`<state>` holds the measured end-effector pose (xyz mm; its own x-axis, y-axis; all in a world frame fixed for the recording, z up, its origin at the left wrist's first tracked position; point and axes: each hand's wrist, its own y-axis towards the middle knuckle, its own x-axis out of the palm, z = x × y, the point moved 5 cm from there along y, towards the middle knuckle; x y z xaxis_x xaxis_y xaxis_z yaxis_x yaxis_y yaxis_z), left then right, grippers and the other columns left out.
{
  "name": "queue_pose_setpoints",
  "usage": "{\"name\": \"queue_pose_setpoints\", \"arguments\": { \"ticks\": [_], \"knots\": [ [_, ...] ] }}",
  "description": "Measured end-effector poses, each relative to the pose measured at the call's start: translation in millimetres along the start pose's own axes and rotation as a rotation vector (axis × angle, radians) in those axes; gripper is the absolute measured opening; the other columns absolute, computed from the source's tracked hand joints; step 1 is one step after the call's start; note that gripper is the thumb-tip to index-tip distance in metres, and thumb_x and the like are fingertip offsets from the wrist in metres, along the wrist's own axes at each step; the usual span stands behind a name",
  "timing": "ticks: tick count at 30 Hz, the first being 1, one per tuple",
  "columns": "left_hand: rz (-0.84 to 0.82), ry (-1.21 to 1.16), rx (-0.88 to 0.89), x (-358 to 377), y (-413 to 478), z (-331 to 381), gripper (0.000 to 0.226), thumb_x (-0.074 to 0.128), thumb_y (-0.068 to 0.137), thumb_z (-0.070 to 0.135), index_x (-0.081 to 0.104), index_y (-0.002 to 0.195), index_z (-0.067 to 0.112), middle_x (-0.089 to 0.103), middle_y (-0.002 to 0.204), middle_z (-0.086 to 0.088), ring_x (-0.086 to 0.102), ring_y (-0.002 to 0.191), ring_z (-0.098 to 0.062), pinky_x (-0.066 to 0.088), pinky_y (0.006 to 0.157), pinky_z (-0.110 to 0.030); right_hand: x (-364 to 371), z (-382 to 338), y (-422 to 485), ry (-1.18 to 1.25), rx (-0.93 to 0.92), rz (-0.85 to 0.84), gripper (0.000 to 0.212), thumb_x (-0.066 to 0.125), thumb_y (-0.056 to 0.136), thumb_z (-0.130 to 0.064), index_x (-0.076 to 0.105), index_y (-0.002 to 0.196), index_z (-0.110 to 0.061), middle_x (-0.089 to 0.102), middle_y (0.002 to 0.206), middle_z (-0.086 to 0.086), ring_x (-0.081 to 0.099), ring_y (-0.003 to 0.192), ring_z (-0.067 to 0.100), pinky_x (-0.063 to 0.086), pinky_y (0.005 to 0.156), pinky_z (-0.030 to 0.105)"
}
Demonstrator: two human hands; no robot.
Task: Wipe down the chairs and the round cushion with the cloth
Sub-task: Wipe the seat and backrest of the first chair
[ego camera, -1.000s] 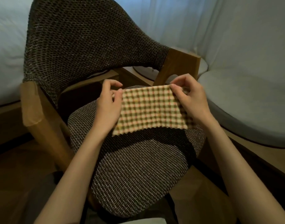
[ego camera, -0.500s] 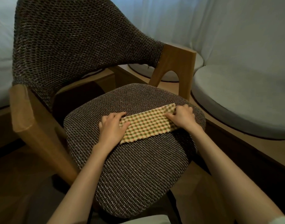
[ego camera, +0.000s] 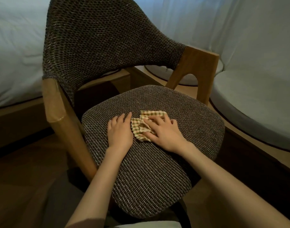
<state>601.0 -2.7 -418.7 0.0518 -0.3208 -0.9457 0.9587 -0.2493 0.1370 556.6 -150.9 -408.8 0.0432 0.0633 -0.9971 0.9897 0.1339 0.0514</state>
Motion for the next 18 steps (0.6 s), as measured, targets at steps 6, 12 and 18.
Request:
{"name": "queue_pose_setpoints", "arguments": {
  "ticks": [6, 12, 18],
  "knots": [
    [-0.054, 0.029, -0.029, 7, 18, 5, 0.059, 0.040, 0.098, 0.020, 0.015, 0.152, 0.025, 0.016, 0.159, -0.005, 0.011, 0.146, -0.027, 0.004, 0.119, -0.046, -9, 1, 11, -0.074, -0.238, 0.036, 0.050, 0.047, 0.097, -0.022, 0.038, 0.145, -0.018, 0.047, 0.122, 0.011, 0.051, 0.103, 0.027, 0.043, 0.082, 0.036],
    [-0.123, 0.011, -0.075, 20, 53, 21, 0.052, 0.034, 0.100, 0.028, 0.020, 0.150, 0.028, 0.014, 0.159, -0.003, 0.006, 0.146, -0.031, -0.002, 0.117, -0.052, -41, 63, 42, -0.011, 0.046, 0.352, 0.049, 0.055, 0.092, -0.023, 0.043, 0.139, -0.015, 0.046, 0.119, 0.011, 0.055, 0.095, 0.027, 0.044, 0.070, 0.033],
    [-0.125, 0.020, -0.074, 32, 86, 22, 0.050, 0.018, 0.100, 0.045, 0.019, 0.149, 0.038, 0.012, 0.160, 0.002, 0.003, 0.147, -0.028, -0.004, 0.116, -0.056, -3, 98, 81, -0.135, 0.244, 0.093, 0.061, 0.040, 0.094, -0.055, 0.032, 0.146, -0.025, 0.039, 0.132, 0.015, 0.041, 0.119, 0.034, 0.035, 0.098, 0.044]
  ]
}}
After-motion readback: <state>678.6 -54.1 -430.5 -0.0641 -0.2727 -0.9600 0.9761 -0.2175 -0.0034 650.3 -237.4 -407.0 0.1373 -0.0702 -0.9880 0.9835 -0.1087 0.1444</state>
